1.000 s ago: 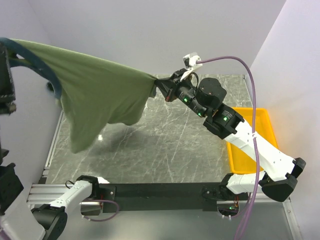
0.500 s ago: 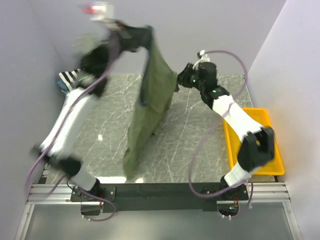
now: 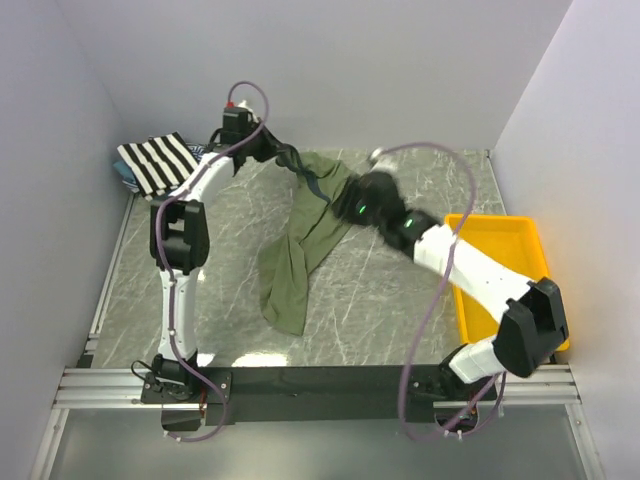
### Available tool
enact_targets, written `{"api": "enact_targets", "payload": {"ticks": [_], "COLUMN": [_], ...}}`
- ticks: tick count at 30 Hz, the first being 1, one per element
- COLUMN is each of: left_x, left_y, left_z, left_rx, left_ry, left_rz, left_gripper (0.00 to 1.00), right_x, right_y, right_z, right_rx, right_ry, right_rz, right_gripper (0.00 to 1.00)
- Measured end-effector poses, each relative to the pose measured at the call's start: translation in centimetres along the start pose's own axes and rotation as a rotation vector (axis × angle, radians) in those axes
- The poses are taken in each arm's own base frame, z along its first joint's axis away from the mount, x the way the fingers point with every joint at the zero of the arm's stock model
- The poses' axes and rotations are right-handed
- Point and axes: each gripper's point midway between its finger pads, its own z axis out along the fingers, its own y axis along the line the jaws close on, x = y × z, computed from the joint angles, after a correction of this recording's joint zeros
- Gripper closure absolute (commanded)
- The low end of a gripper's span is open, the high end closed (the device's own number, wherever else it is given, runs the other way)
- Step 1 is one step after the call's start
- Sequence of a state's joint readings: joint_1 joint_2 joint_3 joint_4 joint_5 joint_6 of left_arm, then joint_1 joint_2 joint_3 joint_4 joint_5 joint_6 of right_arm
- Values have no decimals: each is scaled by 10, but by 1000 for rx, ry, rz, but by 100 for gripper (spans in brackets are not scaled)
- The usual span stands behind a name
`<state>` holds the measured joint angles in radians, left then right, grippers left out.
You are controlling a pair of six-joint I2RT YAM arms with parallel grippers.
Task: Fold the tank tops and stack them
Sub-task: Flatten the tank top out
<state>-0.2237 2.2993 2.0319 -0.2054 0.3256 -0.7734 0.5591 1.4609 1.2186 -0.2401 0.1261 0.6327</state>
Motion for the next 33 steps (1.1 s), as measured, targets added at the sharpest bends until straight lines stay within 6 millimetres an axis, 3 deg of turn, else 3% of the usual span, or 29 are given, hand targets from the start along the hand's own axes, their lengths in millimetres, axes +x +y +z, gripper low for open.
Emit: {"api": "enact_targets", "payload": {"ticks": [3, 4, 7, 9, 12, 16, 20, 26, 30, 33], "left_x": [-18, -22, -20, -13, -1, 15, 22, 29, 27, 10], "left_y": [8, 5, -6, -12, -12, 0, 15, 36, 42, 31], "left_z": [-4, -5, -3, -1, 2, 6, 6, 3, -17, -39], "left_rx": [18, 37, 88, 111, 132, 119, 104, 70, 39, 38], "left_ry": [-29, -39, -33, -16, 9, 47, 65, 72, 59, 10], "left_rz": [-15, -9, 5, 10, 15, 9, 1, -11, -23, -14], "left_gripper": [94, 92, 85, 81, 72, 47, 30, 24, 22, 21], "right_x": [78, 109, 180, 213, 238, 269, 297, 322, 328, 331], "right_y": [31, 30, 6, -9, -2, 21, 22, 17, 16, 18], "right_z": [-20, -26, -37, -48, -61, -76, -77, -68, -64, -60], "right_rx": [-72, -74, -23, 13, 5, -53, -33, 17, 32, 39], "right_ry": [114, 170, 306, 377, 424, 468, 519, 561, 569, 572], "right_rz": [-50, -66, -95, -113, -141, -169, -191, -211, -210, -204], "right_gripper": [52, 52, 52, 52, 51, 51, 51, 51, 53, 60]}}
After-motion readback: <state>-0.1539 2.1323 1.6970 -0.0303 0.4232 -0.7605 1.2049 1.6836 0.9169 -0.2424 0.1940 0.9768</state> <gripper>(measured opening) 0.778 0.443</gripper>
